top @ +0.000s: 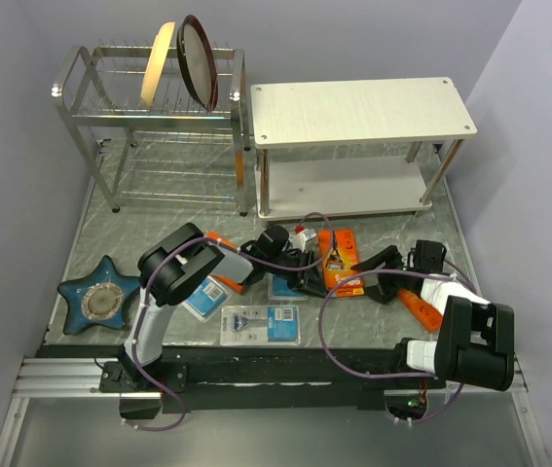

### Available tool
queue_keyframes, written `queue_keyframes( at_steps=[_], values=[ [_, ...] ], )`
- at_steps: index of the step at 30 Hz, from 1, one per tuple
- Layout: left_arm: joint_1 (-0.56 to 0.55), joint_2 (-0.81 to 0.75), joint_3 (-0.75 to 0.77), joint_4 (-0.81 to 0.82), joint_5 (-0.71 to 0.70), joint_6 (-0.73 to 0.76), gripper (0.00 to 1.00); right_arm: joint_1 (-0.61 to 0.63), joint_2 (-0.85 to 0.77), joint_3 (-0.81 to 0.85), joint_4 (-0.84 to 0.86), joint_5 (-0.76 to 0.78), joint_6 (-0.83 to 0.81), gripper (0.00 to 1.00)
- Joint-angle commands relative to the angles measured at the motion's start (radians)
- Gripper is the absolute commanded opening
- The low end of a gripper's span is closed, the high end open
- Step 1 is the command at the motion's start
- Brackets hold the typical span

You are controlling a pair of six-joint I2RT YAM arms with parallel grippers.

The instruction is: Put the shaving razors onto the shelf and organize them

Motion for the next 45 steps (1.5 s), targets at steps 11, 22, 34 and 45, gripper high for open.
queue_keyframes(
  at_steps=[11,22,34,45],
  values=[
    [-0.017,0.053,-0.049,0.12,-0.071,-0.126,0.48,0.011,0.02,-0.042,-0.079,0.069,-0.052,0.5],
    [-0.019,0.081,0.012,-0.027,-0.14,-0.109,0.37,0.009,0.015,-0.039,-0.087,0.047,-0.021,0.51],
    [-0.036,-0.166,-0.042,-0.359,-0.424,-0.021,0.64,0.007,0.023,-0.014,-0.034,-0.009,0.04,0.27],
    [-0.036,-0.062,-0.011,-0.213,-0.305,-0.024,0.47,0.007,-0.056,-0.025,-0.088,0.014,0.022,0.0]
  ],
)
